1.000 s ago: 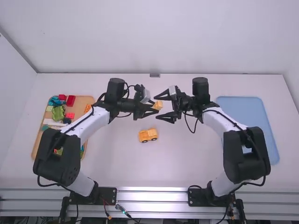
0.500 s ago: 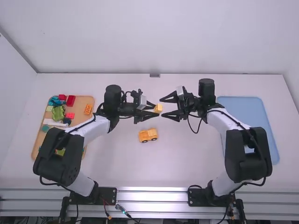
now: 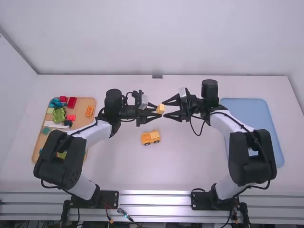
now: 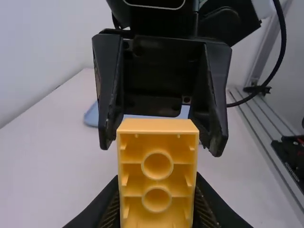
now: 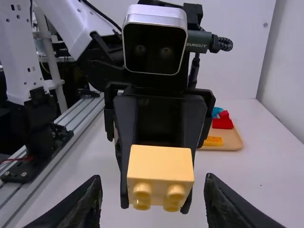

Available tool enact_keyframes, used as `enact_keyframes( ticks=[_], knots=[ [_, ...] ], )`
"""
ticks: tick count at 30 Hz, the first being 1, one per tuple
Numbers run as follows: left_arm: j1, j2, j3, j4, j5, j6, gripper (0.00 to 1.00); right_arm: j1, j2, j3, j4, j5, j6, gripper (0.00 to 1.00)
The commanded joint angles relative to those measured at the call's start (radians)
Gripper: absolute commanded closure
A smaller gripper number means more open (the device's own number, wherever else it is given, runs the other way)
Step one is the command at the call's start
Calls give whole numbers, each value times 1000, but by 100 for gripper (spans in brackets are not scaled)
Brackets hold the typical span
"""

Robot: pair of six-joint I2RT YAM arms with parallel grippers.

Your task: Assemble lego blocks to make yellow taxi

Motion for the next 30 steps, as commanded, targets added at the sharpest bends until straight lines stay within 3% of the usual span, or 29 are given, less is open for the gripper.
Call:
enact_keyframes(
  ticks=[1,8,10,11,18,19,20,22,23,26,30],
  knots=[
    [-2,2,-7,4,11,-5,98,16,4,-5,17,-21,11,43],
    [-2,2,-10,-1,10,11,98,47,4,-6,63,7,55,43],
    [-2,2,-10,-1,11,11,98,46,4,-6,64,3,54,49],
    [-2,2,-10,-1,10,11,98,41,4,-6,63,2,55,57],
    [-2,2,-10,-1,10,11,98,38,4,-6,63,-2,55,77],
    [-2,2,-10,-1,7,11,90,38,4,-6,63,-2,55,78],
    [-2,2,-10,-1,7,11,90,38,4,-6,63,-2,55,78],
    [-2,2,-10,-1,7,11,35,42,4,-6,63,3,60,80],
    [-2,2,-10,-2,6,11,1,43,4,-5,70,31,89,80],
    [11,2,-10,-20,-8,8,1,40,4,-4,120,249,283,88],
    [10,2,-10,-112,-151,14,1,55,-5,-4,107,505,362,96]
  ],
)
